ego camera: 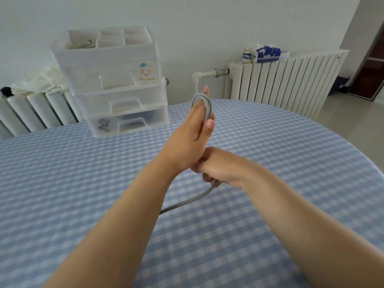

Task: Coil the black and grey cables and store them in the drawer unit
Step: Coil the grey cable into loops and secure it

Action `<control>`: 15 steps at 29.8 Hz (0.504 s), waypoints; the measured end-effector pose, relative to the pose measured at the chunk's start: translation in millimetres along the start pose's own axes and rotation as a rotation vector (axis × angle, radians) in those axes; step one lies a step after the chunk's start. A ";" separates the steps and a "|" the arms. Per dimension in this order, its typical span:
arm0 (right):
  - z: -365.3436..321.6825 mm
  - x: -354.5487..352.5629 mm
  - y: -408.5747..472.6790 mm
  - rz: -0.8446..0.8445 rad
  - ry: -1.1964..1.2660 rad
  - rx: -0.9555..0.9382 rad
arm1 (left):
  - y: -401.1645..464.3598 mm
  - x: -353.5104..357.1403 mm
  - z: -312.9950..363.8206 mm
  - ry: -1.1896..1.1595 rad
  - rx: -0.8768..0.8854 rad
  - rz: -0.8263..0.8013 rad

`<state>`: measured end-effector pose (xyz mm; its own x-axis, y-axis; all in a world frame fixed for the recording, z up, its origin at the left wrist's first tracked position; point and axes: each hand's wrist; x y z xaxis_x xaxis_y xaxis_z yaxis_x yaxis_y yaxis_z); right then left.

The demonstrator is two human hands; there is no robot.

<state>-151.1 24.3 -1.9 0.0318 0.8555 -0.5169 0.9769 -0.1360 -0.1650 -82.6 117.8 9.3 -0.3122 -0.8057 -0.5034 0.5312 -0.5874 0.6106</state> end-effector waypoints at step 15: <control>-1.9 -9.4 -0.5 -0.150 0.688 0.051 | -3.8 -16.5 -18.1 0.685 -0.143 0.018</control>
<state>-151.4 17.3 4.6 0.0408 0.9862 0.1605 0.9705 -0.0009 -0.2409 -65.2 134.7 4.3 0.2393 -0.5578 -0.7947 0.6447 -0.5207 0.5596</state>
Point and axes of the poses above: each hand's wrist, its own y-axis towards the middle knuckle, its own x-axis out of the palm, z = x × y, and after that the axes turned 7 degrees about z, right-handed
